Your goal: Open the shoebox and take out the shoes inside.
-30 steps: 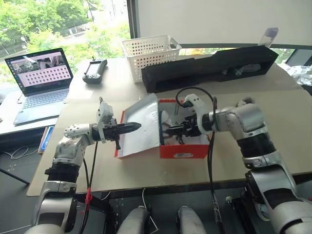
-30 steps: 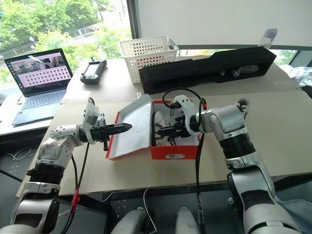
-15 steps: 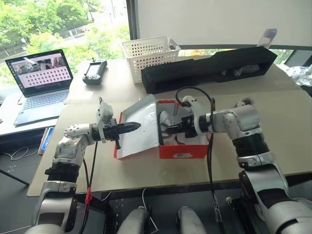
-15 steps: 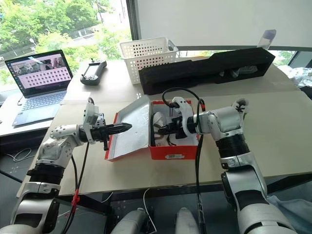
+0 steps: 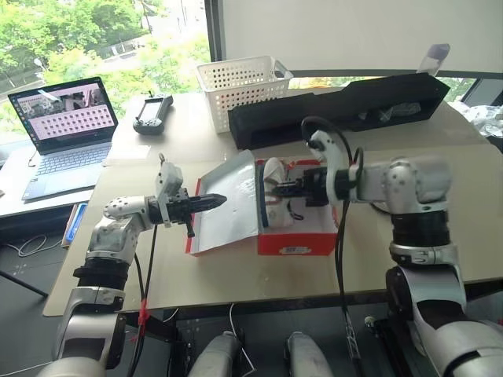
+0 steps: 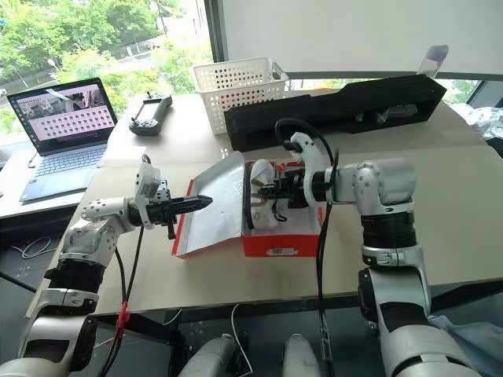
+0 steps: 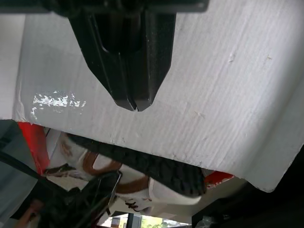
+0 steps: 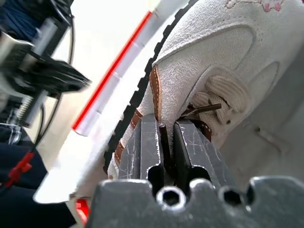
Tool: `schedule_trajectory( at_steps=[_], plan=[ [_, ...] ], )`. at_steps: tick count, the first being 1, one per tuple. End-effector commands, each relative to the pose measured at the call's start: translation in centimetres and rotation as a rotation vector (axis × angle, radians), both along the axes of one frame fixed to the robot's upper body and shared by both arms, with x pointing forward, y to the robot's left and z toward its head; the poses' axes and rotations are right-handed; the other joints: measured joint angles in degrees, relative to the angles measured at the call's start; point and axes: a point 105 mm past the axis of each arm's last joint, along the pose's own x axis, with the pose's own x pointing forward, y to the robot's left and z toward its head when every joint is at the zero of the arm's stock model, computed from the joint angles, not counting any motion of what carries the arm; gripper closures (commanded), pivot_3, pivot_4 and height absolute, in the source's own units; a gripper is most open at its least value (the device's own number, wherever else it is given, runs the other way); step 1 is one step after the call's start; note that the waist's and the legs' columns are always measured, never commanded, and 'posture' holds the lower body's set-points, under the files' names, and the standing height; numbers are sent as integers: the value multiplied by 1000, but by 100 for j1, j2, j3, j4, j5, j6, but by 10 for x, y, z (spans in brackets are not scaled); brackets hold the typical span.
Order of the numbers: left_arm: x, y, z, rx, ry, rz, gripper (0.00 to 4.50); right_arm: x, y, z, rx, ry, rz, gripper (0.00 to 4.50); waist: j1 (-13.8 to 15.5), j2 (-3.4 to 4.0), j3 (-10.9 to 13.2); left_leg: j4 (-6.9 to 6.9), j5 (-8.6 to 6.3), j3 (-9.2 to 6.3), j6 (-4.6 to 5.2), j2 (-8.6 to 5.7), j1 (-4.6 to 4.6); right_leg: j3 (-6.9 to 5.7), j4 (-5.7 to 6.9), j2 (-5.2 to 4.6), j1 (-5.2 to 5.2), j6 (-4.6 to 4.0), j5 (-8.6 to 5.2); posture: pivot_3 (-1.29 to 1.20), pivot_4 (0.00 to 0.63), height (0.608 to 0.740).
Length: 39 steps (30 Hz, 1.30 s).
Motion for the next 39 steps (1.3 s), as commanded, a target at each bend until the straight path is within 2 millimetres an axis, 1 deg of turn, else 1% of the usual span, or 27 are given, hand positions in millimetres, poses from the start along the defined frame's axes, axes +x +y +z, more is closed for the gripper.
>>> schedule_trajectory(
  at_steps=[1,3,5,7,9,10,11,12,13,14,15,17,18,20,22,24,26,27,29,34,39],
  plan=[
    [1,-1,10,2,-45,-12,4500,-6,-2,25,48,-70,1,4489,4,0,0,0,0,0,0,0,0,0,0,0,2,0,0,0,150,738],
    [1,-2,10,4,-44,-16,4500,-1,-12,37,75,-101,-50,4489,5,0,0,0,0,0,0,-1,0,0,-1,-2,2,0,0,0,150,738],
    [1,-3,10,4,-44,-17,4500,11,-30,47,85,-140,-147,4489,7,0,0,1,0,0,0,-2,-1,0,-1,-4,3,1,0,0,150,738],
    [1,-3,10,4,-44,-19,4500,18,-44,51,79,-163,-223,4489,8,0,0,1,0,1,0,-4,-2,-1,-2,-5,3,1,0,0,150,738],
    [1,-3,9,5,-43,-20,4500,30,-74,59,79,-197,-375,4489,17,0,0,1,0,1,0,-4,-3,-3,-4,-5,3,1,-1,0,150,738],
    [1,-3,9,5,-43,-21,4500,34,-86,62,78,-211,-434,4489,23,0,0,1,0,1,0,-3,-3,-5,-4,-5,4,1,0,0,150,738],
    [0,-2,9,6,-42,-21,4500,38,-106,66,61,-237,-522,4489,31,0,0,1,0,1,0,-4,-3,-4,-4,-5,2,1,0,0,150,738],
    [0,-2,9,6,-41,-21,4500,39,-118,68,47,-254,-576,4489,41,0,0,1,0,1,0,-4,-4,-4,-4,-5,3,1,0,0,150,738],
    [0,-2,8,6,-40,-21,4500,41,-140,72,18,-283,-673,4489,52,0,1,1,0,1,0,-5,-7,-4,-4,-6,1,1,0,0,150,738],
    [-1,-2,8,7,-39,-21,4500,41,-154,74,-2,-302,-739,4489,58,1,1,1,0,1,0,-5,-11,-4,-4,-7,-3,1,0,0,150,738],
    [-1,-2,8,7,-38,-22,4500,42,-171,74,-45,-321,-810,4489,65,1,1,1,0,1,1,-5,-14,-4,-4,-7,-5,1,0,0,150,738],
    [-1,-3,8,5,-37,-23,4500,43,-191,74,-85,-339,-891,4489,76,1,1,1,1,3,1,-6,-16,-4,-4,-8,-8,1,0,0,150,738],
    [0,-3,8,4,-36,-25,4500,43,-209,71,-177,-356,-964,4489,84,0,1,1,1,4,1,-6,-16,-4,-4,-8,-7,1,0,0,150,738],
    [0,-4,8,4,-36,-27,4500,41,-232,67,-291,-382,-1036,4489,67,0,1,1,1,6,1,-6,-16,-2,-4,-8,-7,1,-1,0,150,738],
    [0,-5,7,4,-36,-29,4500,39,-250,57,-435,-386,-1065,4489,54,1,1,2,1,9,1,-5,-16,-2,-4,-8,-6,1,-1,0,150,738],
    [0,-5,7,4,-36,-31,4500,39,-260,32,-578,-331,-1031,4489,28,1,1,4,1,11,2,-4,-15,-2,-4,-8,-4,1,-1,0,150,738],
    [0,-6,6,5,-35,-31,4500,38,-268,10,-672,-273,-1012,4489,-9,1,1,5,2,12,3,-3,-14,-2,-4,-9,1,2,-1,0,150,738],
    [-1,-6,6,5,-34,-31,4500,37,-274,2,-715,-253,-1019,4489,-27,1,1,7,2,13,3,-3,-13,-1,-4,-8,2,2,-1,0,150,738],
    [-1,-6,6,3,-33,-32,4500,37,-278,-8,-752,-231,-1012,4489,-29,4,3,8,2,15,4,-2,-9,0,-4,-8,7,2,-1,0,150,738],
    [-3,-7,5,2,-31,-33,4500,38,-279,-34,-789,-155,-976,4489,-7,12,7,11,3,15,5,1,-3,-3,-6,-3,16,3,-3,0,150,738],
    [-3,-7,4,4,-27,-30,4500,42,-275,-49,-758,-118,-951,4489,11,8,5,14,2,14,4,0,3,-6,-9,-4,29,6,-2,0,150,738]
  ],
)
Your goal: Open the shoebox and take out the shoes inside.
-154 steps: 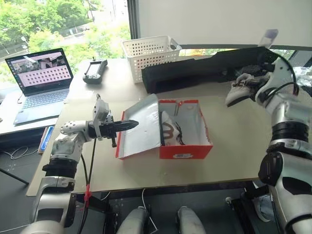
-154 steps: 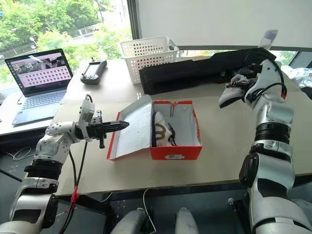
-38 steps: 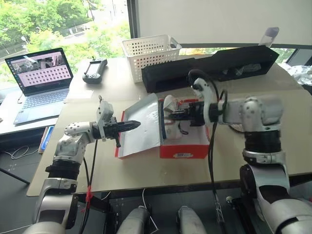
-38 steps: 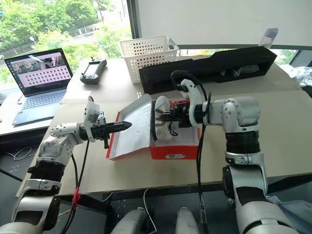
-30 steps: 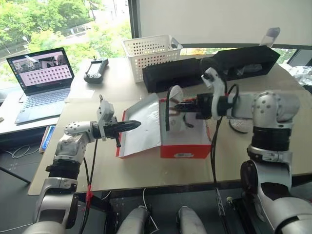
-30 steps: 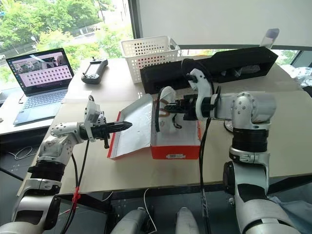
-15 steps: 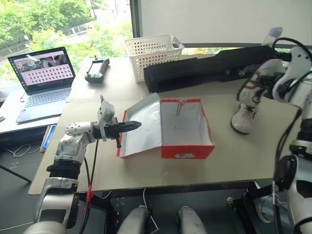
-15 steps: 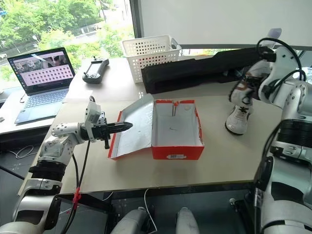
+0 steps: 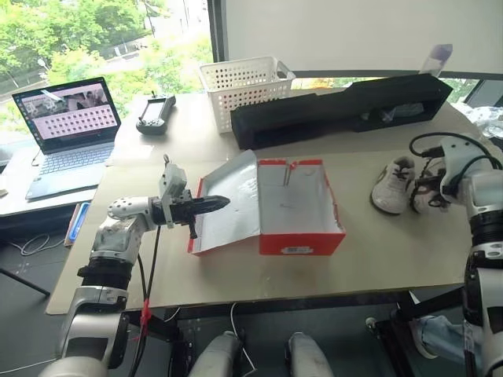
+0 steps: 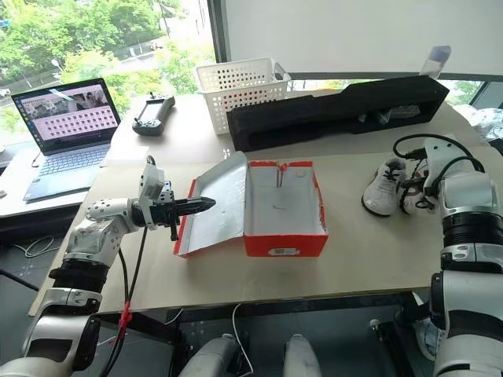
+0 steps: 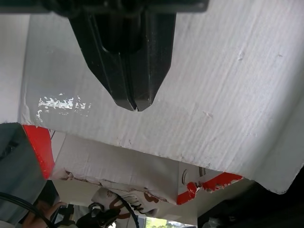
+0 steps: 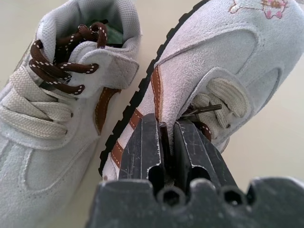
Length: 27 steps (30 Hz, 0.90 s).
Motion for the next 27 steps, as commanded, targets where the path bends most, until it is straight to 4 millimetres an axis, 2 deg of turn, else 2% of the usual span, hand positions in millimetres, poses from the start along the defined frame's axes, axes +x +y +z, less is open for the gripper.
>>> schedule_trajectory(
  at_steps=[1,3,5,9,10,11,13,19,27],
  plan=[
    [-2,-2,7,3,-29,-11,4500,4,2,-14,31,27,9,4489,1,-4,-2,0,0,0,0,0,2,0,0,0,2,0,0,0,150,738],
    [-3,-3,7,2,-27,-13,4500,7,-1,-21,58,12,-14,3541,-1,-9,-5,0,0,0,0,0,6,-1,-2,0,6,1,0,0,150,738],
    [-3,-3,7,2,-26,-15,4500,8,-6,-23,50,-3,-39,3004,-1,-14,-8,-1,0,0,0,0,14,0,-5,0,13,1,0,0,150,738],
    [-3,-4,8,0,-26,-13,4500,10,-11,-22,50,-26,-59,1533,-1,-14,-8,-2,0,0,-1,0,15,0,-5,1,12,0,0,0,150,738],
    [-3,-4,8,0,-26,-13,4500,11,-11,-21,46,-29,-60,1304,0,-14,-8,-3,0,0,-1,0,15,0,-5,2,12,0,0,0,150,738],
    [-3,-4,9,-1,-26,-13,4500,12,-11,-19,48,-40,-58,816,0,-14,-8,-4,0,0,0,0,15,1,-4,1,10,0,0,0,150,738],
    [-4,-4,9,-1,-25,-12,4500,14,-11,-14,51,-62,-57,245,-2,-14,-8,-6,0,0,0,0,15,2,-4,1,9,-2,-1,0,150,738],
    [-3,-4,9,-4,-23,-3,4500,18,-14,18,84,-191,-73,245,-43,-13,-7,-9,0,1,0,0,14,9,0,3,3,-3,-1,0,150,738],
    [-2,-5,9,-5,-23,-4,4500,16,-15,38,95,-246,-81,245,-16,-12,-6,-9,0,1,0,-1,14,9,0,2,2,-2,-2,0,150,738]
  ],
)
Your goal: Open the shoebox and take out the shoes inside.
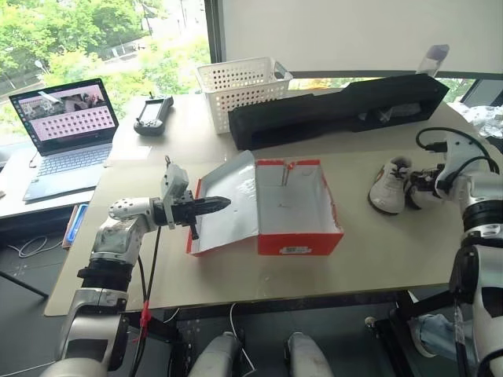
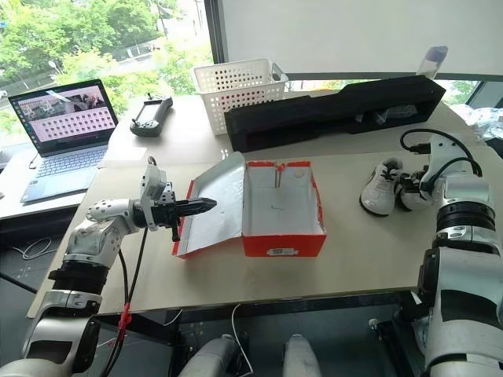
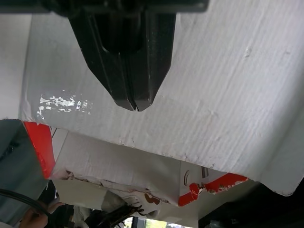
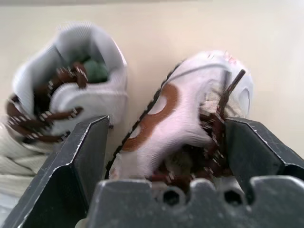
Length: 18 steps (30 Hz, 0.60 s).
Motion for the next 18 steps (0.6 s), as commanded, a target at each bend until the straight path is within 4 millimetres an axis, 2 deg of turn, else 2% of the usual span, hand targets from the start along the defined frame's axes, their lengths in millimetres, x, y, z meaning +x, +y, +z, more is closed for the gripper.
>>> schedule_trajectory(
  at_steps=[1,5,8,11,14,16,18],
  plan=[
    [-1,-3,9,-9,-40,-13,4500,-1,-6,35,-15,-96,-15,245,4,0,0,0,0,0,0,0,0,0,0,0,0,0,0,0,150,738],
    [0,-4,9,-9,-40,-17,4500,-1,-3,46,-13,-128,-14,245,4,2,1,0,0,0,0,0,0,0,0,-1,0,0,0,0,150,738],
    [0,-4,10,-11,-43,-12,4500,-1,0,67,-43,-179,-7,245,-2,3,2,-1,0,0,0,0,-1,1,1,0,-2,0,0,0,150,738],
    [2,-1,12,-24,-53,16,4500,-3,18,95,-51,-272,58,245,-8,10,6,-1,0,0,0,0,-2,4,3,-1,-7,0,0,0,150,738],
    [4,3,16,-44,-61,52,4500,-8,40,114,-29,-354,161,245,2,10,6,-1,0,0,0,1,-4,4,5,0,-9,1,-2,0,150,738],
    [7,9,19,-46,-74,96,4500,-15,71,123,73,-406,318,245,16,10,6,0,0,-1,0,2,-3,2,4,0,-7,1,-2,0,150,738],
    [8,17,21,-50,-85,146,4500,-27,102,120,169,-403,497,245,16,10,6,0,0,-2,0,2,-4,1,4,-1,-7,2,-2,0,150,738]
  ],
)
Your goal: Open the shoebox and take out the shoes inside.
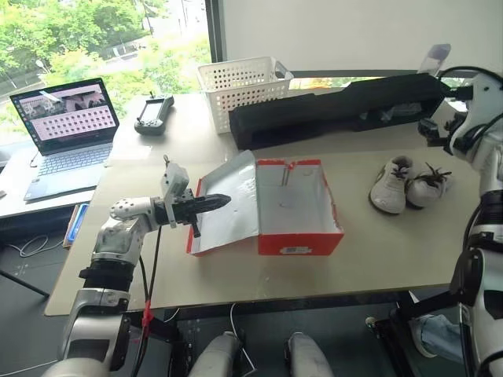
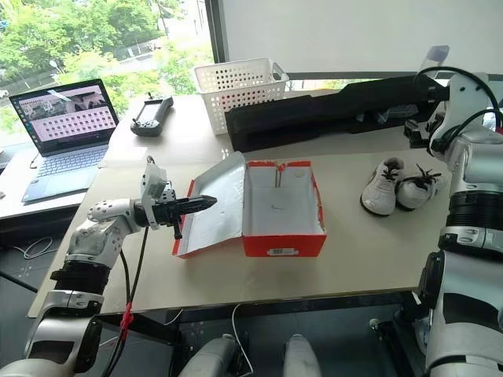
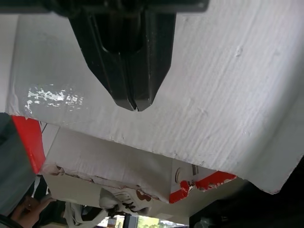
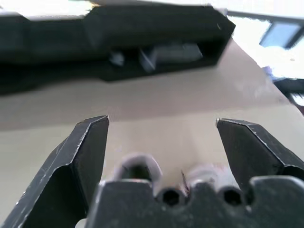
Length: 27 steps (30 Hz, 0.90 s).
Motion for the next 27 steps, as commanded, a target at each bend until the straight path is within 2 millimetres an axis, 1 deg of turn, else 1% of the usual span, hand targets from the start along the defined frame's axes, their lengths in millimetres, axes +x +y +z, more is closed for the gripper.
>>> schedule_trajectory(
  at_steps=[1,2,3,4,6,7,9,11,12,14,15,16,18,19,21,22,23,25,27],
  plan=[
    [1,16,18,-29,-71,93,4500,-26,54,10,71,-40,332,245,-6,0,0,1,0,-1,0,2,0,0,0,0,0,0,0,0,150,738],
    [1,21,20,-37,-77,123,4500,-34,66,2,62,-25,405,245,-4,0,0,3,0,-2,0,3,0,0,0,0,1,0,0,0,150,738],
    [2,27,22,-39,-82,166,4500,-44,76,-10,68,9,472,245,5,-1,0,2,0,-4,0,3,0,-1,-1,0,3,0,0,0,150,738],
    [3,34,22,-33,-88,222,4500,-52,82,-21,43,30,512,245,9,-1,0,2,0,-5,1,5,-1,-2,-1,-1,1,0,0,0,150,738],
    [7,52,25,-26,-108,359,4500,-64,87,-41,3,59,524,245,28,-1,0,2,-1,-6,1,6,-2,-2,-1,-3,2,0,0,0,150,738],
    [8,63,30,-54,-127,438,4500,-65,85,-46,-33,46,488,245,37,-1,0,4,-1,-6,0,5,-3,-3,-1,-6,2,1,-1,0,150,738],
    [10,86,41,-121,-160,610,4500,-63,74,-55,-102,23,376,245,56,0,0,4,-1,-4,0,3,-5,-2,-1,-11,-1,2,0,0,150,738],
    [9,111,44,-160,-188,789,4500,-59,64,-67,-167,22,270,245,59,-1,-1,7,-2,-3,-2,2,-4,0,-3,-15,0,30,-10,0,150,738],
    [7,124,44,-172,-201,886,4500,-58,62,-73,-211,19,235,245,63,-3,-2,7,-2,-2,-2,2,-3,0,-4,-15,1,51,-20,0,150,738],
    [-1,148,37,-199,-209,1070,4500,-57,64,-83,-269,-6,197,245,74,-4,-4,6,-2,-1,-3,3,3,0,-4,-32,5,53,-22,0,150,738],
    [-6,156,32,-205,-203,1131,4500,-57,66,-87,-288,-20,187,245,76,-5,-6,3,-3,-1,-3,3,6,0,-5,-34,6,53,-23,0,150,738],
    [-11,162,28,-216,-198,1188,4500,-57,68,-91,-255,-43,176,245,78,-5,-5,2,-3,1,-3,3,9,2,-5,-35,8,48,-25,0,150,738],
    [-18,168,21,-241,-185,1254,4500,-57,67,-98,-229,-64,155,245,99,-5,-5,-1,-2,2,-3,3,9,3,-4,-32,4,40,-24,0,150,738],
    [-20,169,18,-250,-181,1277,4500,-57,67,-104,-247,-62,151,245,135,-6,-5,-1,-2,1,-3,3,9,2,-2,-25,4,19,-13,0,150,738],
    [-25,172,8,-305,-140,1339,4500,-58,66,-118,-308,-58,139,245,189,-8,-6,3,-2,2,-3,2,8,0,0,-7,4,7,-4,0,150,738],
    [-27,174,2,-321,-121,1367,4500,-59,64,-125,-315,-51,127,245,228,-12,-9,4,-2,1,-3,2,19,-5,-6,-8,4,8,-4,0,150,738],
    [-29,173,-8,-317,-98,1383,4500,-60,60,-130,-290,-62,98,245,244,-14,-9,3,-3,1,-3,3,32,-5,-13,-8,16,15,-7,0,150,738],
    [-32,171,-20,-322,-62,1397,4500,-61,55,-136,-269,-75,61,245,257,-17,-15,1,-3,1,-4,3,31,-6,-17,-8,15,52,-26,0,150,738],
    [-33,170,-27,-340,-39,1405,4500,-62,52,-141,-268,-78,36,245,270,-17,-16,1,-3,2,-4,3,36,-3,-16,-10,21,52,-27,0,150,738]
  ],
)
